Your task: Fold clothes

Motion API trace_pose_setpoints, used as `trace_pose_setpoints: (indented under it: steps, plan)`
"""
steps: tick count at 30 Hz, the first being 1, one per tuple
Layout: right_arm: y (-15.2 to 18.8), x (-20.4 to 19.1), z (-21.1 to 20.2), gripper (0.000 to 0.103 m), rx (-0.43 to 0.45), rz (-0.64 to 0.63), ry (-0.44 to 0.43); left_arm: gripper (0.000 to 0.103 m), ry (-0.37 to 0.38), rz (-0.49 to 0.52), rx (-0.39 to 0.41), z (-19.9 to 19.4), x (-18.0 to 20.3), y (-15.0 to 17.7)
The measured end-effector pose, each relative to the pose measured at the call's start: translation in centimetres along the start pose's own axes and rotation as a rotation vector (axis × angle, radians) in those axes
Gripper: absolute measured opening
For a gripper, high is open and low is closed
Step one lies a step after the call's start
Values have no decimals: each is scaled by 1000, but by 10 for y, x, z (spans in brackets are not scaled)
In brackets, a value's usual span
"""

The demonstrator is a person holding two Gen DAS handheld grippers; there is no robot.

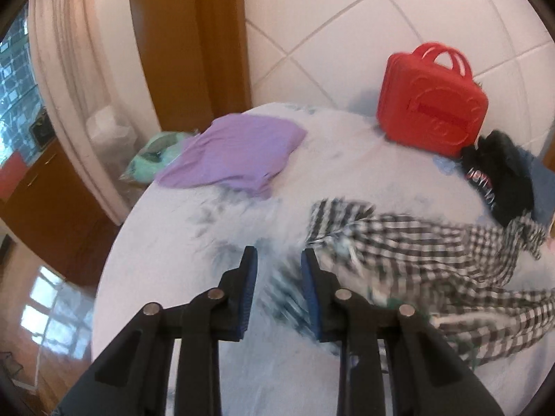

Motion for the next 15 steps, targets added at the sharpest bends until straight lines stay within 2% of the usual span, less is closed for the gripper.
trace_pose_setpoints:
  steps: [2, 4, 6, 8, 9, 11, 13, 15]
  plan:
    - [11, 19, 3, 13, -85, 27, 74, 26, 13, 18, -41, 8, -1, 15]
    - [27, 40, 12, 36, -152, 73, 139, 26, 41, 40, -87, 17, 8, 29]
    - [43, 62, 19, 38, -170, 109, 200, 26, 70, 61, -133, 25, 16, 43]
    - [65, 77, 20, 38, -173, 145, 206, 28, 95, 81, -176, 34, 25, 57]
    - [74, 81, 21, 38, -173, 159, 186, 31, 93, 85, -191, 38, 31, 62]
    - [91, 81, 21, 38, -175, 160, 162, 59, 89, 83, -213, 47, 42, 71]
    - [107, 77, 20, 38, -187, 134, 158, 73, 85, 68, -224, 55, 49, 77]
    - [122, 74, 21, 40, -205, 115, 147, 74, 78, 66, -231, 63, 56, 80]
Point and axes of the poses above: each gripper's, at about its wrist camera, not at the fingertips, and z roughly the way its jaws point, x to its right, y to its underside, the point moved 5 cm from there along z, roughly the way its jaws point, and after that the axes turned 15 degrees about -y, right-handed, at the moved point
